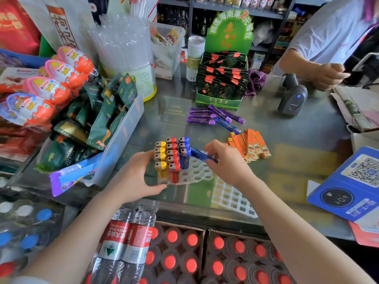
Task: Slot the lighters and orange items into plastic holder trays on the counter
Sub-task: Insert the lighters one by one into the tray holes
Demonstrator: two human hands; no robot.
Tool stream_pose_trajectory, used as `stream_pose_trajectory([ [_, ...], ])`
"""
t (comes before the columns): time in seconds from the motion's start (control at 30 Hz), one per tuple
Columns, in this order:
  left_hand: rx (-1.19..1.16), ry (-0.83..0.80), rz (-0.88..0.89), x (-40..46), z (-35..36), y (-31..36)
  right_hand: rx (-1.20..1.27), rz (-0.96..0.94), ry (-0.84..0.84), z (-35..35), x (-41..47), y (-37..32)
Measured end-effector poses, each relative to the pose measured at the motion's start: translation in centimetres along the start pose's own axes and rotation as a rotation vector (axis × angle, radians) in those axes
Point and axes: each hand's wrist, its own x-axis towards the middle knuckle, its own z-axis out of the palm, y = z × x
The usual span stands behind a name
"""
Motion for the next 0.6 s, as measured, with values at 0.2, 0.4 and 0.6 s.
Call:
stream_pose_trajectory([
  [0.2, -0.003, 0.012, -0.012, -1.0, 0.1, -0.6, -0.404, -0.070, 0.015, 1.5, 0.3, -2.0],
  [0.4, -0.023, 0.022, -0.031, -1.2, 0.3, -0.5, -0.233, 0.075, 0.070, 1.1, 0.2, -2.1],
  [0.6, -0.027, 0.023, -0.029, -1.2, 0.2, -0.2, 0.507, 0.085, 0.107, 0.4, -2.2, -2.2],
])
